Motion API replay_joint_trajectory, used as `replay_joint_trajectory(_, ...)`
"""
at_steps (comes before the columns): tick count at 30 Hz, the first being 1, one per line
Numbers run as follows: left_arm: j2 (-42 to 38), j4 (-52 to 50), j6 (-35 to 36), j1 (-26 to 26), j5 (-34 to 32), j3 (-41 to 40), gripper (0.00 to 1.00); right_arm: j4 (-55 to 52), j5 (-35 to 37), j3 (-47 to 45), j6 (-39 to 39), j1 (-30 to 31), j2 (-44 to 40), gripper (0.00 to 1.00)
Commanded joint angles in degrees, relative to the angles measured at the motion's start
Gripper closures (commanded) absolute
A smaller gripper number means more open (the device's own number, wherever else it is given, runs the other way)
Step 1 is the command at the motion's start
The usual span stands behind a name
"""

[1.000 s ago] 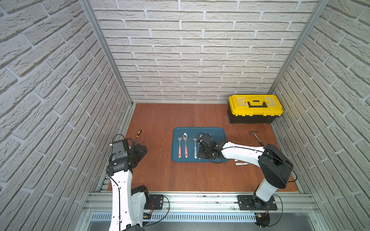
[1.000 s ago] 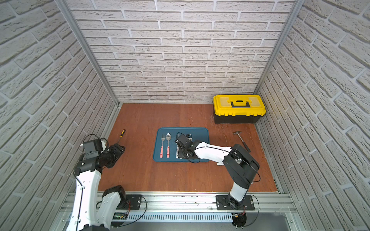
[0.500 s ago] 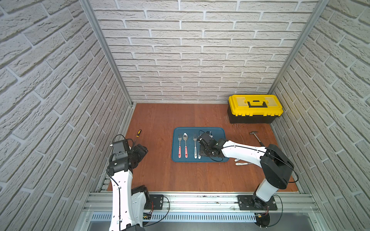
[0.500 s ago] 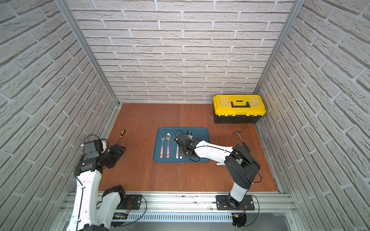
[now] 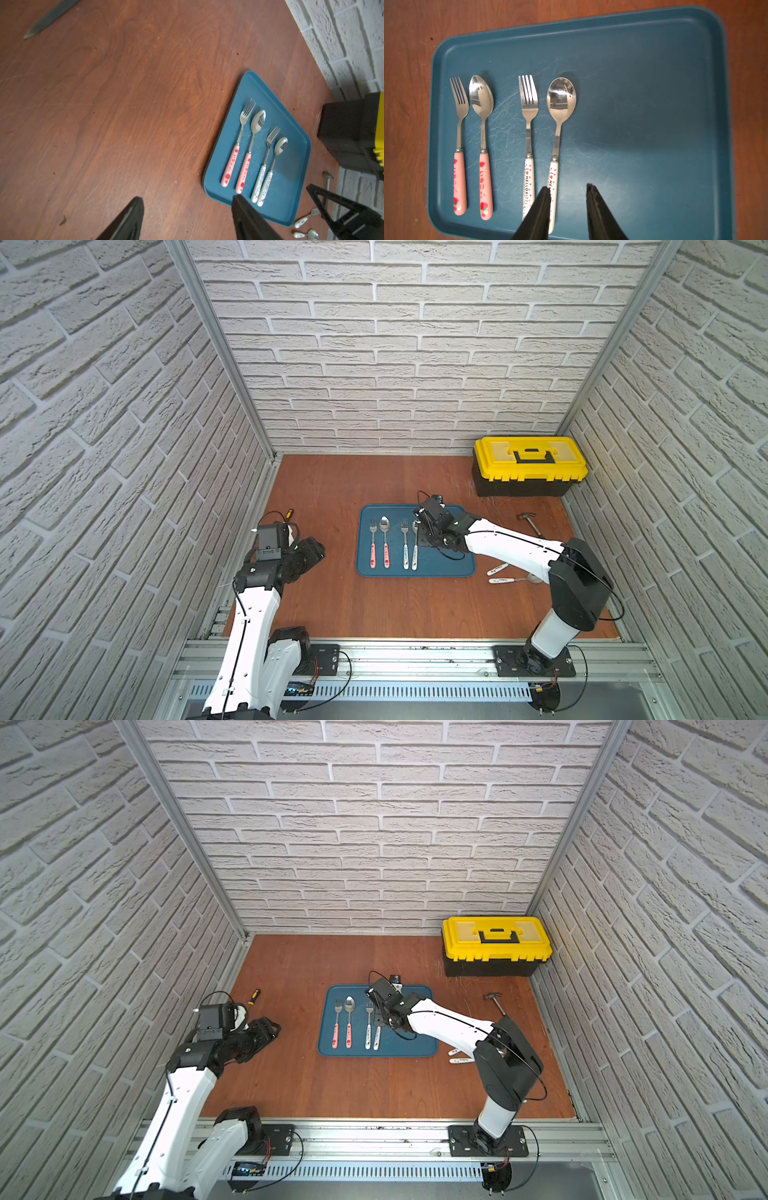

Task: Set the spoon and fork side by side
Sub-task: Place the spoon on the tray.

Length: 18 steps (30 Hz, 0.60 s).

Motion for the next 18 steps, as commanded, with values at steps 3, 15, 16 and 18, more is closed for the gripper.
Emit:
replay_joint_trajectory(3, 6.4, 2.2, 7.5, -15.2, -5.8, 7.7, 0.32, -0.6, 2.7, -4.5, 1.3, -2.0, -5.1, 0.66)
replay_joint_trajectory(15, 43.2, 8.5, 27.6, -51.8, -6.4, 37.2, 0.33, -8.3, 30.3, -22.4, 4.9, -13.0, -40.6, 0.62)
replay_joint_trajectory(16, 46.6, 7.3, 29.3, -53.5, -6.2, 40.6, 0.34, -9.2, 30.9, -22.8, 5.4, -13.4, -41.4, 0.61)
replay_joint_trajectory(18, 53.3, 6.8, 32.3, -55.9, -3.7, 47.3, 0.34, -11.5, 32.8, -23.5, 6.7, -14.2, -43.6, 0.61)
